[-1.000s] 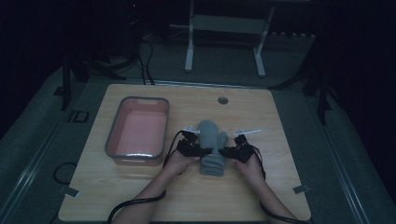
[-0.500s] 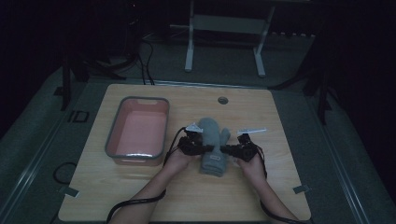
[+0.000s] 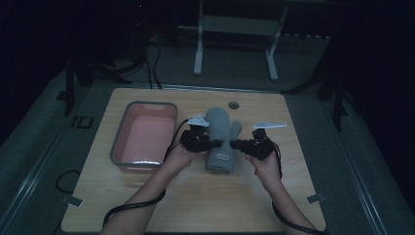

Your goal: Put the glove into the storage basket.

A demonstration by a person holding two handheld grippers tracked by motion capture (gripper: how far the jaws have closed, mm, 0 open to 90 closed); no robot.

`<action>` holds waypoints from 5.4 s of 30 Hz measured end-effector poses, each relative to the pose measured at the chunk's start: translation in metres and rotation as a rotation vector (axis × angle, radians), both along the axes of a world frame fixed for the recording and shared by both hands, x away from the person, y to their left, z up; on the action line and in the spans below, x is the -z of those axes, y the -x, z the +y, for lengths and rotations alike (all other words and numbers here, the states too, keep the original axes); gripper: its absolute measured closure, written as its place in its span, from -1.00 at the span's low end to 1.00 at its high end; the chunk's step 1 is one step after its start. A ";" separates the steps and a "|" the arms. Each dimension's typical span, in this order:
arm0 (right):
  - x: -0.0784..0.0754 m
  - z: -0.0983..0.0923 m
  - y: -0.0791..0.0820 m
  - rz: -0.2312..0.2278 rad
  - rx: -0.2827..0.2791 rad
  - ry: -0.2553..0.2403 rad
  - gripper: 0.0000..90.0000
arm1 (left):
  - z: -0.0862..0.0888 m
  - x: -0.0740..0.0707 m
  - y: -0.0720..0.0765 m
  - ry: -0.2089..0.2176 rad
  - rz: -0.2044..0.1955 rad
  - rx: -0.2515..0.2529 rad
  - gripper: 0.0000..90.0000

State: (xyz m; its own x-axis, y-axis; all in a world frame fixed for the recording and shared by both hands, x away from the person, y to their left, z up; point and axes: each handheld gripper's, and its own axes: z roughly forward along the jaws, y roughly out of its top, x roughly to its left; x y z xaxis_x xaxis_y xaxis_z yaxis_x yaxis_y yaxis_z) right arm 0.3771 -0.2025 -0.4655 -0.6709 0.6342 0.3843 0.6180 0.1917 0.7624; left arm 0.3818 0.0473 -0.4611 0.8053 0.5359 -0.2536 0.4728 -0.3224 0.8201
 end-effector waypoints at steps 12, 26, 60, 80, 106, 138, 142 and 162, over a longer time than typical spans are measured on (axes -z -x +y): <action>-0.037 0.050 -0.014 -0.032 -0.056 -0.040 0.79 | 0.056 -0.041 -0.004 -0.016 -0.043 -0.038 0.68; -0.057 0.140 -0.030 -0.031 -0.149 -0.065 0.79 | 0.143 -0.063 0.005 -0.042 -0.044 -0.149 0.68; 0.023 0.241 -0.061 0.083 -0.122 0.233 0.55 | 0.182 0.040 -0.039 -0.350 0.260 -0.282 0.67; -0.004 0.194 -0.046 0.020 -0.141 0.127 -0.16 | 0.168 0.042 -0.043 -0.554 0.197 -0.437 -0.17; 0.001 0.119 -0.014 -0.192 -0.267 0.150 -0.63 | 0.159 0.002 0.035 -0.298 -0.081 -0.385 -0.79; 0.040 0.022 0.030 -0.215 -0.354 0.182 -0.66 | 0.054 0.030 0.098 -0.127 -0.250 0.002 -0.76; 0.049 0.009 0.034 -0.214 -0.345 0.157 -0.65 | 0.043 0.040 0.099 -0.130 -0.236 0.052 -0.76; 0.088 -0.047 0.062 -0.196 -0.291 0.158 -0.67 | 0.006 0.081 0.110 -0.057 -0.222 0.172 -0.76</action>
State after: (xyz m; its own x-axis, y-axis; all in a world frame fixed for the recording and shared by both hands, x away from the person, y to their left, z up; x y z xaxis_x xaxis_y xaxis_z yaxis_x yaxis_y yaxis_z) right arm 0.3150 -0.2494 -0.5539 -0.8828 0.4473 0.1438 0.3660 0.4628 0.8074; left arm 0.2717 0.0538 -0.5418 0.9179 0.3953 -0.0346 0.2183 -0.4304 0.8758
